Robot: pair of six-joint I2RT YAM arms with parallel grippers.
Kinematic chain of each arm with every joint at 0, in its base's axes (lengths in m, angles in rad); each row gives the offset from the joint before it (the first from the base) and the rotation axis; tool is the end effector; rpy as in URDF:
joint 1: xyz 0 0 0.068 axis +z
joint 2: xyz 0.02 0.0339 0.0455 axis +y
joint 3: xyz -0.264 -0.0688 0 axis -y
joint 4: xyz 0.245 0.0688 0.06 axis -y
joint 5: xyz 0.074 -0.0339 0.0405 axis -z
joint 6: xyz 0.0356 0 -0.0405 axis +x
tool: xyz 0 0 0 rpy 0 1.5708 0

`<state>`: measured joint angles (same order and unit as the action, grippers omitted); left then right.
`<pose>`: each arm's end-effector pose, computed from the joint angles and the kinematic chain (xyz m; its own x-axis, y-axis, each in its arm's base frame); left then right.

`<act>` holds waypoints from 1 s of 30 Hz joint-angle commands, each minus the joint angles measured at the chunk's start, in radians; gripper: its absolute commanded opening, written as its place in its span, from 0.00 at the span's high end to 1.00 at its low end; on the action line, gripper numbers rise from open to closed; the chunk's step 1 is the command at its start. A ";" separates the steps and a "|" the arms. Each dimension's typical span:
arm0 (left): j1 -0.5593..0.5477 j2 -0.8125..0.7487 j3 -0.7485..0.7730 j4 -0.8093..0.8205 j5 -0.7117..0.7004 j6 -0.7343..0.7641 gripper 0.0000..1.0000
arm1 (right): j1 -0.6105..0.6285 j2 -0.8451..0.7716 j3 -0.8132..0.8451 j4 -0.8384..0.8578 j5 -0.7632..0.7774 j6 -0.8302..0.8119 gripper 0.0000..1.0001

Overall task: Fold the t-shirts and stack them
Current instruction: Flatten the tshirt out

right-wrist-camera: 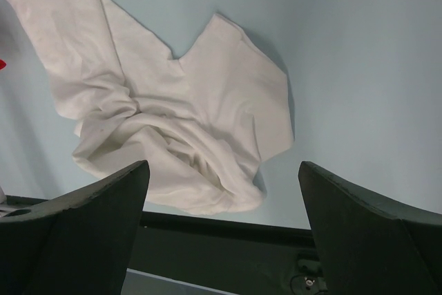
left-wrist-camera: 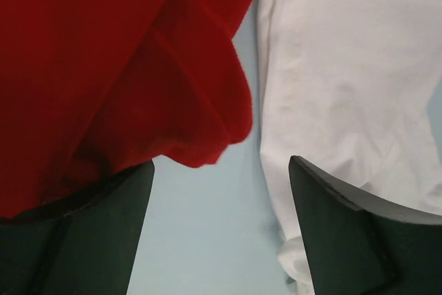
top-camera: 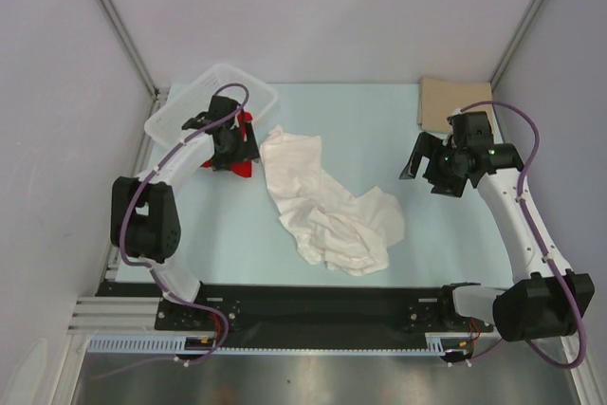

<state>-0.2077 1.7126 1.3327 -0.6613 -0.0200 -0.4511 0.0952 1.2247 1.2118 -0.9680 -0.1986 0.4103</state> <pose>0.3548 -0.0740 0.2451 -0.8456 -0.2672 -0.4622 -0.1915 0.9599 -0.2047 0.2350 0.0295 0.3282 -0.8393 0.3127 -0.4447 0.1443 0.9168 0.3722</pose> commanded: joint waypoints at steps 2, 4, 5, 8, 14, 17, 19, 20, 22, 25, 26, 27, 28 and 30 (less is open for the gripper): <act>-0.012 0.016 0.080 -0.073 -0.138 -0.017 0.16 | -0.008 0.016 0.028 0.012 0.007 0.007 0.03; -0.012 0.034 0.098 -0.086 -0.164 -0.040 0.19 | -0.009 0.025 0.025 0.017 0.004 0.013 0.04; -0.012 0.038 0.103 -0.074 -0.169 -0.041 0.23 | -0.009 0.032 0.023 0.020 0.004 0.016 0.03; -0.009 0.082 0.146 -0.080 -0.187 -0.029 0.52 | -0.009 0.047 0.019 0.031 -0.007 0.024 0.03; -0.006 0.113 0.350 -0.118 -0.292 0.006 1.00 | -0.009 0.073 0.025 0.043 -0.021 0.027 0.04; 0.011 0.022 0.364 -0.013 -0.388 0.052 1.00 | -0.008 0.082 0.025 0.046 -0.035 0.025 0.04; 0.048 0.051 0.423 0.015 -0.385 0.080 1.00 | -0.003 0.090 0.026 0.057 -0.070 0.013 0.04; 0.071 0.077 0.459 0.002 -0.377 0.080 1.00 | 0.001 0.097 0.031 0.060 -0.114 0.001 0.04; 0.140 0.208 0.603 -0.049 -0.344 0.077 0.99 | 0.046 0.124 0.045 0.074 -0.153 -0.016 0.02; 0.182 0.376 0.891 -0.292 -0.337 0.042 0.39 | 0.160 0.188 0.106 0.060 -0.161 -0.041 0.01; 0.169 0.377 0.910 -0.316 -0.336 0.043 0.18 | 0.185 0.209 0.126 0.051 -0.142 -0.042 0.00; 0.160 0.360 0.843 -0.293 -0.325 0.049 0.11 | 0.207 0.229 0.149 0.045 -0.139 -0.047 0.01; 0.150 0.337 0.789 -0.266 -0.307 0.052 0.07 | 0.245 0.269 0.158 0.042 -0.143 -0.047 0.01; 0.107 0.248 0.639 -0.184 -0.298 0.061 0.01 | 0.279 0.306 0.179 0.037 -0.159 -0.050 0.01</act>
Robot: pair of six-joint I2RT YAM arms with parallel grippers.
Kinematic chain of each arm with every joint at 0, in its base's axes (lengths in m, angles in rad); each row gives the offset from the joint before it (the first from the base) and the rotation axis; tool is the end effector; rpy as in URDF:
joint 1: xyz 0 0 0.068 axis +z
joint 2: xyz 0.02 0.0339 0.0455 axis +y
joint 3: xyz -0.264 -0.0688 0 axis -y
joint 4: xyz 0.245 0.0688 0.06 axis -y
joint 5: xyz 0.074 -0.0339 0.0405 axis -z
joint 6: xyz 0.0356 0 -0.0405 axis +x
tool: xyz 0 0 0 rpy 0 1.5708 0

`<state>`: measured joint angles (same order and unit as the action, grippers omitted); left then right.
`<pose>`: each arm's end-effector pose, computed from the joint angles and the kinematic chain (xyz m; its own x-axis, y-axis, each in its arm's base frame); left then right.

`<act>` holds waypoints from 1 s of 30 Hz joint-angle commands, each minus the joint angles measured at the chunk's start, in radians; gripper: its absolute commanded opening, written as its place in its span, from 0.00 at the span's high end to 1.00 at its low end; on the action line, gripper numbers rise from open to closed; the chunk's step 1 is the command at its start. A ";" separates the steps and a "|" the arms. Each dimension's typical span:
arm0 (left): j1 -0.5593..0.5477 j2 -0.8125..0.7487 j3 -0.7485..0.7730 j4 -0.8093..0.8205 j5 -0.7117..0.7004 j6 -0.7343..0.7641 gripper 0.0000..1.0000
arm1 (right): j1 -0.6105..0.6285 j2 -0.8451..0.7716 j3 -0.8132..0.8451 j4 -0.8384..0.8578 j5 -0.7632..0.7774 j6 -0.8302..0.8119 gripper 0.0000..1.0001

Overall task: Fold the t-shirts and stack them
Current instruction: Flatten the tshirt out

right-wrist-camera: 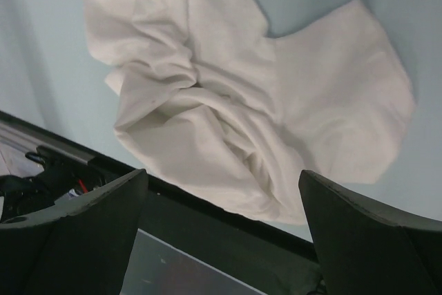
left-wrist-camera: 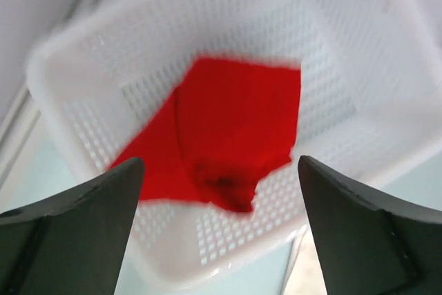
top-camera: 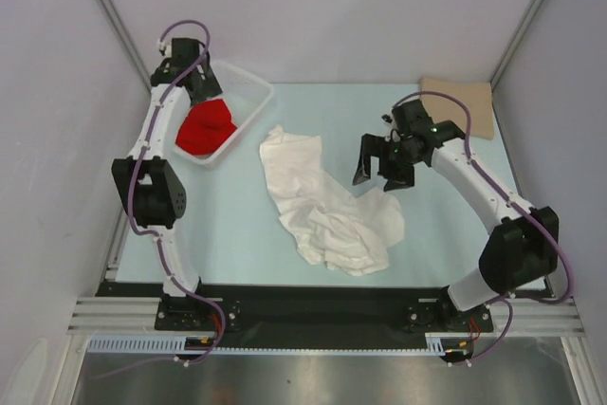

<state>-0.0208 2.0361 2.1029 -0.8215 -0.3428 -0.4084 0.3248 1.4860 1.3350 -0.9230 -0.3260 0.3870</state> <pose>0.4574 0.0025 0.3520 -0.5392 -0.3629 -0.7600 -0.4787 0.8745 -0.0780 0.2809 0.1066 0.3043 -0.9402 0.0607 -0.3351 -0.0995 0.8922 0.4406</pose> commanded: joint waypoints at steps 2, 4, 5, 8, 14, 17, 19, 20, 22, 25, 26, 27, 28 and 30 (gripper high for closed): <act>-0.135 -0.134 -0.214 0.045 0.045 0.043 0.02 | 0.098 0.101 0.076 -0.020 -0.035 -0.034 0.01; -0.175 -0.145 -0.285 0.068 0.053 0.100 0.02 | 0.147 0.134 0.101 -0.028 -0.027 -0.030 0.01; -0.204 -0.137 -0.303 0.094 0.071 0.124 0.03 | 0.160 0.157 0.104 -0.027 -0.024 -0.027 0.01; -0.222 -0.052 -0.278 0.027 0.029 0.177 0.04 | 0.197 0.180 0.116 -0.028 -0.021 -0.014 0.01; -0.219 0.038 -0.283 0.085 -0.114 0.212 0.07 | 0.207 0.188 0.157 -0.054 0.011 -0.034 0.00; -0.199 0.093 -0.227 0.061 -0.122 0.203 0.12 | 0.209 0.224 0.199 -0.088 0.013 -0.049 0.00; -0.186 0.146 -0.186 0.036 -0.116 0.200 0.14 | 0.207 0.252 0.214 -0.092 0.013 -0.056 0.00; -0.170 0.162 -0.169 0.021 -0.116 0.198 0.19 | 0.207 0.263 0.222 -0.096 0.002 -0.060 0.01; -0.145 0.186 -0.129 0.010 -0.102 0.192 0.29 | 0.214 0.296 0.245 -0.099 -0.022 -0.079 0.05; -0.058 0.217 -0.080 -0.025 -0.093 0.163 0.37 | 0.244 0.342 0.274 -0.102 -0.068 -0.103 0.05; -0.039 0.217 -0.070 -0.028 -0.085 0.158 0.37 | 0.252 0.359 0.283 -0.105 -0.074 -0.109 0.05; -0.024 0.213 -0.057 -0.028 -0.076 0.158 0.36 | 0.261 0.375 0.292 -0.123 -0.076 -0.117 0.06; -0.010 0.208 -0.050 -0.027 -0.065 0.157 0.32 | 0.273 0.388 0.314 -0.132 -0.073 -0.131 0.06; -0.001 0.171 -0.046 -0.025 -0.029 0.166 0.21 | 0.315 0.421 0.332 -0.151 -0.055 -0.142 0.05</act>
<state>-0.0753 2.2585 1.9972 -0.8387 -0.3824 -0.2329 0.5842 1.8748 1.6047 -1.0225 -0.3637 0.2947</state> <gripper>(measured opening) 0.747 0.948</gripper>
